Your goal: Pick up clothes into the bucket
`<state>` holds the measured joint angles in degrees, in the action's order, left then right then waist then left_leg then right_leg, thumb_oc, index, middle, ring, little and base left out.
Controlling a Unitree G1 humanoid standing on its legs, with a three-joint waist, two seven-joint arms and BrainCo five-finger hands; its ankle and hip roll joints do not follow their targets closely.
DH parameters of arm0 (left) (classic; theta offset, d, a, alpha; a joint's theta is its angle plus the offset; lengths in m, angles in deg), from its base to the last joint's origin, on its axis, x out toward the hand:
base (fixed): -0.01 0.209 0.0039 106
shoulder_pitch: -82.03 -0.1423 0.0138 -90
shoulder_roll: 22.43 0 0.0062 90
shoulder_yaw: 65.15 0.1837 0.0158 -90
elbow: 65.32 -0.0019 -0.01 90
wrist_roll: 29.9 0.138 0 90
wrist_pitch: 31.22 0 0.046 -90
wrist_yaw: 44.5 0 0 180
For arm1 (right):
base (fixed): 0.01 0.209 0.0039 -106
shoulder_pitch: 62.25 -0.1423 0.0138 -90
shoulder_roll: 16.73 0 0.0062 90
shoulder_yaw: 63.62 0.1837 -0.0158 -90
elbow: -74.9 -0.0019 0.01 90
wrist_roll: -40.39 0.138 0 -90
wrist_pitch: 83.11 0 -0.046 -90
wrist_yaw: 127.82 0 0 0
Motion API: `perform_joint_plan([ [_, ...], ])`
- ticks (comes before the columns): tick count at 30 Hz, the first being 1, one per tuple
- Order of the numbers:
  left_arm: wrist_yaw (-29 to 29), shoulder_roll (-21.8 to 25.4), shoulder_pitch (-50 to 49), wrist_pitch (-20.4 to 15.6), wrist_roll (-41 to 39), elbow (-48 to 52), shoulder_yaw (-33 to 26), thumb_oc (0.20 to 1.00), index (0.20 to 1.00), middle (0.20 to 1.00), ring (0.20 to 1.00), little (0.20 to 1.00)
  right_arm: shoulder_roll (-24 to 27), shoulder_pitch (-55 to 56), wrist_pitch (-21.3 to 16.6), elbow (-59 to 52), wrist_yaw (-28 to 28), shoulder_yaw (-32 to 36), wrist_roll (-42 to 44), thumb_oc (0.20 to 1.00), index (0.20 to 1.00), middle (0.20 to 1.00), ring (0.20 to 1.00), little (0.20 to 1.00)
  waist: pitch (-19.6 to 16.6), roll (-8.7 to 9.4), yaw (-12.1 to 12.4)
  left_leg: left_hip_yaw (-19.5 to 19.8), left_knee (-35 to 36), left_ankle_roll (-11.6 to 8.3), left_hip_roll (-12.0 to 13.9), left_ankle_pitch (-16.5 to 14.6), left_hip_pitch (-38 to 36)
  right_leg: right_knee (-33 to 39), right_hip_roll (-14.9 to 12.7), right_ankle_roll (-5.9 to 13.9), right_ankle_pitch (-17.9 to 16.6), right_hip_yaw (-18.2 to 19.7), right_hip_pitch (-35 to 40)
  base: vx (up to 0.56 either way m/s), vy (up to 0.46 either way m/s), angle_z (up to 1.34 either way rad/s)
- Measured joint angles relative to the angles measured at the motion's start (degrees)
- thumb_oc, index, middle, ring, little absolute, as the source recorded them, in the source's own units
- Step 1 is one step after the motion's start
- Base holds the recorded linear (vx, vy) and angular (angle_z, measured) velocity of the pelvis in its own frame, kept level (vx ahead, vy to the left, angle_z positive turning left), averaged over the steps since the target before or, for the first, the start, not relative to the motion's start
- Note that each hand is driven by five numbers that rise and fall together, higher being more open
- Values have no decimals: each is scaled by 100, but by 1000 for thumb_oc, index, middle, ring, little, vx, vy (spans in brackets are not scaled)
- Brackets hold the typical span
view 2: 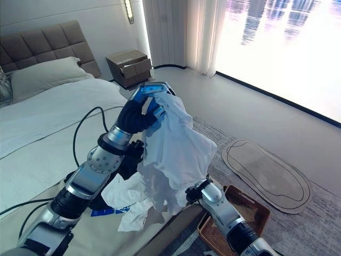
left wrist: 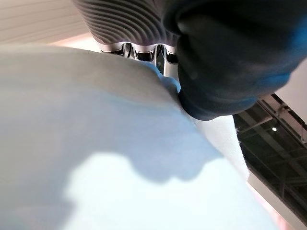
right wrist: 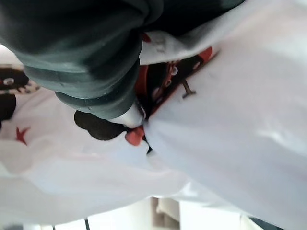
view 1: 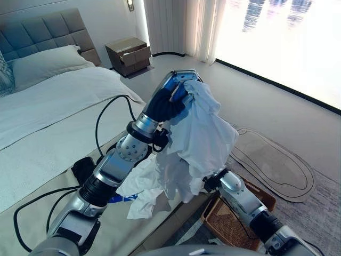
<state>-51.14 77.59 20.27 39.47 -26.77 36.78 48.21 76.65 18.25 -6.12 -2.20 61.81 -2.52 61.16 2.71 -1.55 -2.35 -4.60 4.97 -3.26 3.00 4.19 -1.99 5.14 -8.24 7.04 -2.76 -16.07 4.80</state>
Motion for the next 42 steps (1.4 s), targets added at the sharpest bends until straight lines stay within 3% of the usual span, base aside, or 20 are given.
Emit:
perform_joint_plan([
  [16, -98, -10, -1477, 81, 58, -578, -779, 200, 200, 200, 200, 200, -65, 1117, -148, -537, 13, 1726, 1624, 200, 200, 200, 200, 200, -28, 0, -144, -50, 6, 0, 16, -5, -10, 0, 8, 0, 0, 20, -17, 0, 0, 0],
  [17, -98, -23, -1510, 65, 62, -694, -773, 294, 294, 294, 294, 294, -68, 1131, -164, -566, 2, 1766, 1663, 200, 200, 200, 200, 200, -35, -2, -148, -63, 7, -3, 16, -7, -13, 0, 9, 1, 1, 27, -20, -3, 0, -7],
  [18, -87, -28, -1549, 79, 77, -983, -762, 1000, 1000, 1000, 1000, 1000, -68, 1164, -210, -617, -23, 1809, 1699, 200, 200, 200, 200, 200, -61, -7, -144, -87, 8, -5, 18, -9, -16, 1, 8, 1, 1, 56, -33, -3, 1, -8],
  [24, 122, -112, -1625, 142, 124, -2028, -582, 1000, 1000, 1000, 1000, 1000, -82, 1188, -230, -607, -211, 1926, 1707, 200, 200, 200, 200, 200, -84, 16, -153, -139, 9, -7, 23, -11, -17, 1, 12, 1, 0, 105, -62, -4, -3, -4],
  [29, 168, -112, -1860, 170, 126, -2083, -585, 1000, 1000, 1000, 1000, 1000, -177, 1295, -262, -608, -313, 2116, 1943, 200, 200, 200, 200, 200, -117, 67, -156, -167, 10, -7, 34, -11, -9, 1, 22, 1, 0, 137, -89, 0, -1, -3],
  [42, 334, -69, -2941, 148, 2, -2094, -1080, 1000, 1000, 1000, 1000, 1000, -275, 1414, -857, -946, -1094, 3846, 1989, 200, 200, 200, 200, 200, -121, 83, -136, -171, 39, -19, 37, -26, 15, 2, 21, 5, 3, 154, -115, 0, 0, 0],
])
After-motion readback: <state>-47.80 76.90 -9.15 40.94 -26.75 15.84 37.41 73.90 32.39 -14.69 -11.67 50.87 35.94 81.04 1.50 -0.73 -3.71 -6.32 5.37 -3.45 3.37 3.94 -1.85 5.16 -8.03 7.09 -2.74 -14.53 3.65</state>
